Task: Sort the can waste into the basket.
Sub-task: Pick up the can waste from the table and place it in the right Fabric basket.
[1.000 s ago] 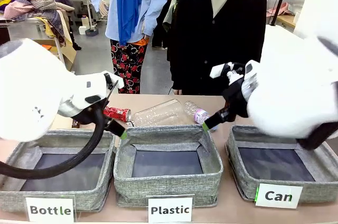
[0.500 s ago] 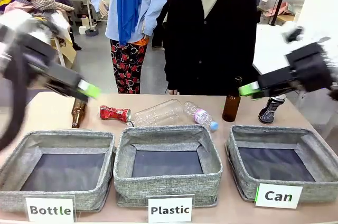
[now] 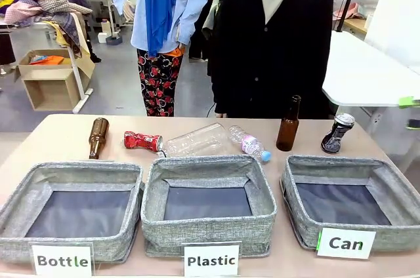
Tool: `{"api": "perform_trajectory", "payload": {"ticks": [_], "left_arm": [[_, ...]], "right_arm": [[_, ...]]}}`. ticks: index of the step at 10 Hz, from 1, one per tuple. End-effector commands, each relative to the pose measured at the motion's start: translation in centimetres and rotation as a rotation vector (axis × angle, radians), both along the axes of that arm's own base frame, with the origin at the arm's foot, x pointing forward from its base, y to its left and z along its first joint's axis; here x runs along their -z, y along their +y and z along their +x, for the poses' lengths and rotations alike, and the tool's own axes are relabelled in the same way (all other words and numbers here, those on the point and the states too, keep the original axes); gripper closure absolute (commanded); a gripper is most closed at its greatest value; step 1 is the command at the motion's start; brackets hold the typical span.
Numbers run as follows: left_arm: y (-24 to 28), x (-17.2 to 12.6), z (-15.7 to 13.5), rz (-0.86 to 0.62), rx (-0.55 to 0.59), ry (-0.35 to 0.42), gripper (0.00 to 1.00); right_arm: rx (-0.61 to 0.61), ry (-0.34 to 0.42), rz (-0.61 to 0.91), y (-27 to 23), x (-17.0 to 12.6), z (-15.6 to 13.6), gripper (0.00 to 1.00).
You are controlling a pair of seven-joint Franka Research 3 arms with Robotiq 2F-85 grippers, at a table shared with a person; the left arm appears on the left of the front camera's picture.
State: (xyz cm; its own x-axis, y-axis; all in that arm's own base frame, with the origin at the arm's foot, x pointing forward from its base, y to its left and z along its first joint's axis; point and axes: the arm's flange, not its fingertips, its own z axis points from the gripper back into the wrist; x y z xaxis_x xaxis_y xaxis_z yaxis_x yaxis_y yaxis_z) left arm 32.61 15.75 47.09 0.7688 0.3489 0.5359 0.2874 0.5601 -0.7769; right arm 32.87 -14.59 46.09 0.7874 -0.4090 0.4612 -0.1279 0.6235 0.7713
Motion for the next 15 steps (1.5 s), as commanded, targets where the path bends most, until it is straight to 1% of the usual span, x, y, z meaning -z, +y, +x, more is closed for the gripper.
{"api": "perform_trajectory", "payload": {"ticks": [1,2,3,4,5,10,11,12,13,14,15], "left_arm": [[-3.1,6.6,-3.7,-0.080,-0.102,0.079,0.00],[-1.1,7.7,-5.1,-0.135,-0.189,0.067,0.00],[-0.2,7.7,-5.2,-0.159,-0.223,0.045,0.00],[-2.3,7.5,-5.4,-0.163,-0.241,0.033,0.00],[5.2,5.9,-0.5,-0.128,-0.202,0.111,0.00],[5.2,5.9,-0.5,-0.128,-0.202,0.111,0.00],[5.2,5.9,-0.5,-0.128,-0.202,0.111,0.00],[5.2,5.9,-0.5,-0.128,-0.202,0.111,0.00],[5.2,5.9,-0.5,-0.128,-0.202,0.111,0.00],[5.2,5.9,-0.5,-0.128,-0.202,0.111,0.00],[5.2,5.9,-0.5,-0.128,-0.202,0.111,0.00]], "right_arm": [[0.090,-0.053,0.095,0.2,4.9,-5.7,0.00],[0.173,-0.034,0.113,-1.4,5.7,-6.9,0.00],[0.224,-0.033,0.126,-2.0,6.4,-7.5,0.00],[0.271,-0.017,0.114,-2.2,6.8,-7.6,0.00],[0.200,0.002,0.117,-6.8,2.8,-3.1,0.00],[0.200,0.002,0.117,-6.8,2.8,-3.1,0.00],[0.198,0.032,0.112,-6.1,2.8,-3.1,0.00],[0.243,-0.076,-0.044,-5.5,2.2,-1.5,0.00],[0.182,-0.168,-0.192,-4.6,2.1,0.2,0.00],[0.138,-0.239,-0.303,-3.8,2.4,1.7,0.00],[0.118,-0.345,-0.372,-3.1,2.3,3.0,0.00]]}}
